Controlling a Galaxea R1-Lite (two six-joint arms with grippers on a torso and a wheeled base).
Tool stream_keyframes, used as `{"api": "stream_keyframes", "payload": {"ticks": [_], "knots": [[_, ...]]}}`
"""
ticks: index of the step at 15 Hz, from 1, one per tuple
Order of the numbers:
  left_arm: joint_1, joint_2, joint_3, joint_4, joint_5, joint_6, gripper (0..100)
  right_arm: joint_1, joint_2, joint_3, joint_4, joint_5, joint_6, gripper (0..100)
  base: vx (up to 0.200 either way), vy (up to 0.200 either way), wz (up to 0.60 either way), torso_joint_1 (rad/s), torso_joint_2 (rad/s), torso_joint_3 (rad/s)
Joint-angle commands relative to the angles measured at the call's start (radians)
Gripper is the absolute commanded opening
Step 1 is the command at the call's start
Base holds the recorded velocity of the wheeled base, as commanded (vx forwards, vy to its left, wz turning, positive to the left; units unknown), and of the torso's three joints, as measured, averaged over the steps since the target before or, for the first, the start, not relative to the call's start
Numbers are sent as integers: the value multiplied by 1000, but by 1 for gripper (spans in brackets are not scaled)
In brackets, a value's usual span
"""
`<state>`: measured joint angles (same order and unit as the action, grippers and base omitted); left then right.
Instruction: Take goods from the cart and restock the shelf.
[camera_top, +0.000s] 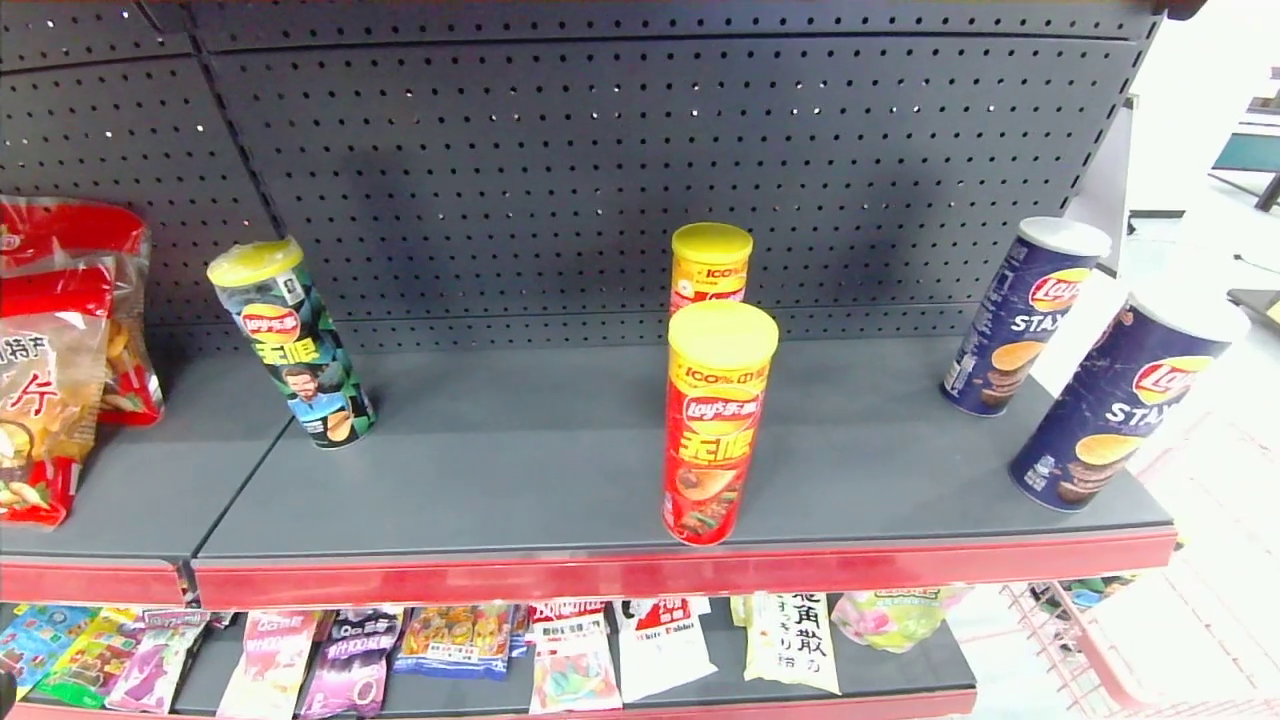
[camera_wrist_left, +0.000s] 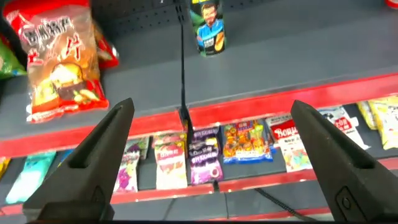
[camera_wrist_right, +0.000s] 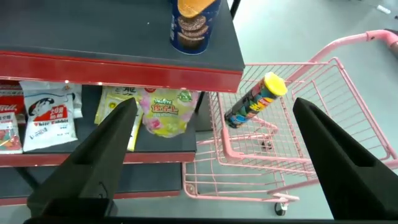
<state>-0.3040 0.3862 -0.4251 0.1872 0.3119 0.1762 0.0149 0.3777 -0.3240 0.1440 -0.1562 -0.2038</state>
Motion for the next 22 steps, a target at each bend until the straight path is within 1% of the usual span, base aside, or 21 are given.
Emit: {"api": "stream_keyframes", "payload": {"ticks": [1,9,11,12,14,15,16,17,18,19,22], "knots": [[0,-1,3,0,-1,3,100,2,3,7,0,0,-2,100,0,-200,0,7,7,-7],[0,-10,26,0,-1,6,100,4,3,30,0,3,-2,100,0,-200,0,5,1,1],[0,-10,35,-2,-1,23,100,4,1,31,0,3,-2,100,0,-200,0,2,2,2],[0,-18,42,-2,-2,26,100,4,3,31,0,3,-3,100,0,-200,0,2,-2,2],[-1,-35,49,-2,-11,28,100,4,3,34,0,3,-3,100,0,0,0,0,0,0],[-1,-55,51,-2,-30,29,100,4,3,39,0,3,-2,100,0,0,0,0,0,0],[-1,-67,52,0,-45,29,100,4,1,42,0,3,-3,100,0,0,-600,7,2,2],[-1,-96,65,0,-70,39,100,4,1,43,0,3,-3,100,0,0,-600,7,2,-2],[-1,-107,66,0,-74,48,100,4,3,43,0,3,-3,100,0,0,-600,2,2,2],[-1,-122,71,1,-97,62,100,4,3,43,0,4,-3,100,0,0,-600,-2,-2,7],[-4,-148,80,1,-126,62,100,4,3,43,0,4,-3,100,0,0,-600,10,4,4]]}}
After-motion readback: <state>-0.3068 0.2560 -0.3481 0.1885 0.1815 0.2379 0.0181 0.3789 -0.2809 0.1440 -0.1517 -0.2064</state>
